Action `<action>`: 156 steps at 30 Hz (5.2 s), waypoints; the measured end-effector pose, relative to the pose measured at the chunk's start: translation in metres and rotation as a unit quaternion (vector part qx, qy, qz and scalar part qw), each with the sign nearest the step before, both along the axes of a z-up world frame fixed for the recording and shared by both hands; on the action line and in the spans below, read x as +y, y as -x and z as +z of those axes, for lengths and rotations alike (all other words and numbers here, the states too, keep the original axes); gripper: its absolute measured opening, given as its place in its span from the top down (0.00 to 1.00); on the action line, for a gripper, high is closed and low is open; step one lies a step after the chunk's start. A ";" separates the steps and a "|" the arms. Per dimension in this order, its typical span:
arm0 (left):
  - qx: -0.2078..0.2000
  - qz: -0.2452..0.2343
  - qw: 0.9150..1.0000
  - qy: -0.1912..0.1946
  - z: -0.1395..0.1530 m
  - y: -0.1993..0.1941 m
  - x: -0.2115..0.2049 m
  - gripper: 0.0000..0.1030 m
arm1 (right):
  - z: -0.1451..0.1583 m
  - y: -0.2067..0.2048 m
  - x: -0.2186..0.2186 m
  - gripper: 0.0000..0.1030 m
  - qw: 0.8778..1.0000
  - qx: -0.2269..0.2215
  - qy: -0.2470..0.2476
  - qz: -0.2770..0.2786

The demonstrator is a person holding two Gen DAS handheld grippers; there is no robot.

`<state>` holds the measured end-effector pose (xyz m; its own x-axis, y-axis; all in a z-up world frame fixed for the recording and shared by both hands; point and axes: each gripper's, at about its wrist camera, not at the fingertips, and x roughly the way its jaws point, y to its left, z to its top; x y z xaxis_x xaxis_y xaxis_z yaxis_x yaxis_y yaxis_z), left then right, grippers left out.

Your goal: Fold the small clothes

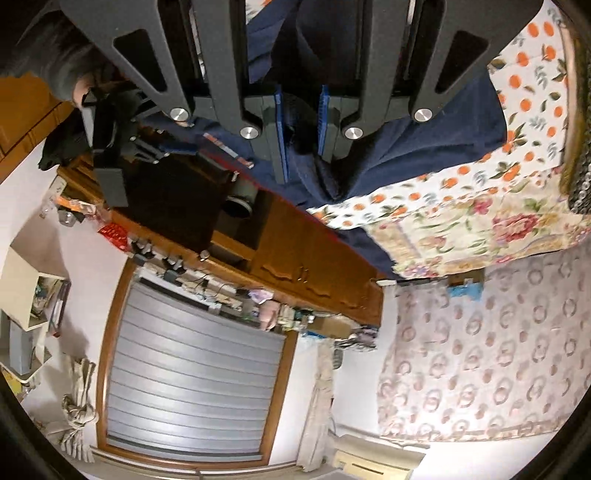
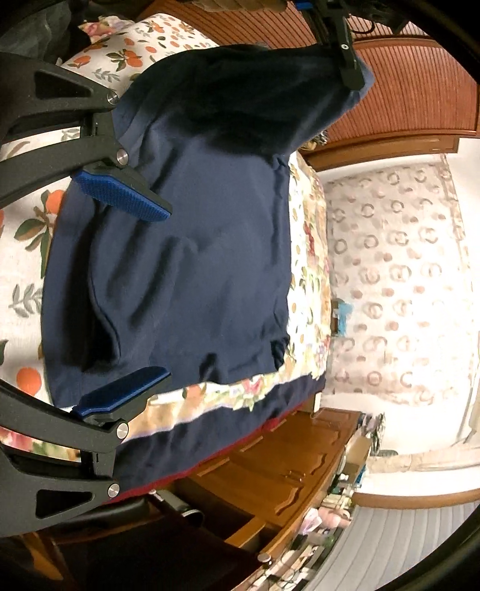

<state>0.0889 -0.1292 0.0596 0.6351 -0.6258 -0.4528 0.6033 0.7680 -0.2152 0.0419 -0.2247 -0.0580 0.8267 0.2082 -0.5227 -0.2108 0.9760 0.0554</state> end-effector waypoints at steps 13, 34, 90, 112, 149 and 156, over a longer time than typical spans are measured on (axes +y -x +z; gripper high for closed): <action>0.015 0.031 0.998 -0.046 -0.029 0.016 0.025 0.23 | -0.008 0.016 0.018 0.20 1.000 -0.004 -0.010 0.010; 0.069 0.137 0.986 -0.064 -0.097 0.025 0.097 0.23 | -0.026 -0.085 0.042 0.41 0.990 0.064 0.063 0.107; 0.071 0.137 0.985 -0.071 -0.110 0.031 0.083 0.23 | 0.005 0.005 0.013 0.39 0.996 -0.031 0.042 0.066; 0.074 0.144 0.984 -0.071 -0.113 0.031 0.090 0.23 | -0.031 -0.081 0.088 0.39 0.972 0.066 0.134 0.184; 0.087 0.133 0.985 -0.072 -0.123 0.033 0.080 0.23 | 0.046 -0.200 -0.017 0.81 0.992 0.033 0.083 -0.089; 0.089 0.130 0.985 -0.072 -0.124 0.033 0.078 0.23 | 0.045 -0.197 -0.007 0.51 0.995 0.042 0.061 -0.065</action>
